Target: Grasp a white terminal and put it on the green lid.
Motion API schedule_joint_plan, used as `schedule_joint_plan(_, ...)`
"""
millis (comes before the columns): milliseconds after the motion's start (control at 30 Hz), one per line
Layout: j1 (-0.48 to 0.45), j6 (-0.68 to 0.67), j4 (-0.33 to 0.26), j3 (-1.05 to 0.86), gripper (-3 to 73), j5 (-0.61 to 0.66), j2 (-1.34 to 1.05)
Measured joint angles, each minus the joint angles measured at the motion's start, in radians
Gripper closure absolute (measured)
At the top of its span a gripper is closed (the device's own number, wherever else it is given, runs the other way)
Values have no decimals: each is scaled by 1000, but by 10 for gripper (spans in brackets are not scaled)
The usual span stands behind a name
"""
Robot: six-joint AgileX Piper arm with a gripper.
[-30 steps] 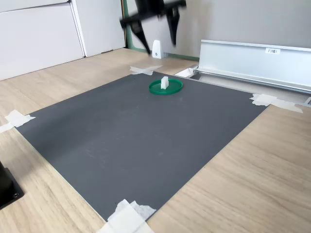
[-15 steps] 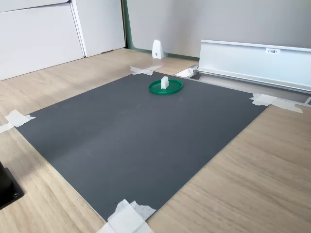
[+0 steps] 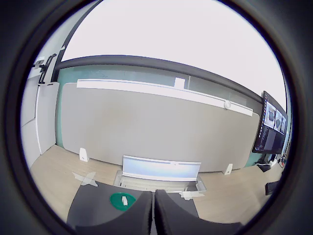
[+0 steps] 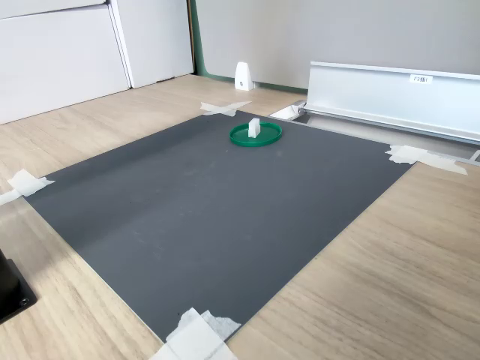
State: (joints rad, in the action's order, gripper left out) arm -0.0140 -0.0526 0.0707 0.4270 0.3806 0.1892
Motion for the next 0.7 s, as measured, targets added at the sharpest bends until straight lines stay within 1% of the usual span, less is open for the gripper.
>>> schedule_joint_plan(233, -1, 0, -6, -160, 702, 1, -114)
schedule_joint_plan(400, -1, 0, -11, -236, 702, 9, -195)
schedule_joint_plan(700, -1, 0, -12, -313, 702, 24, -200)
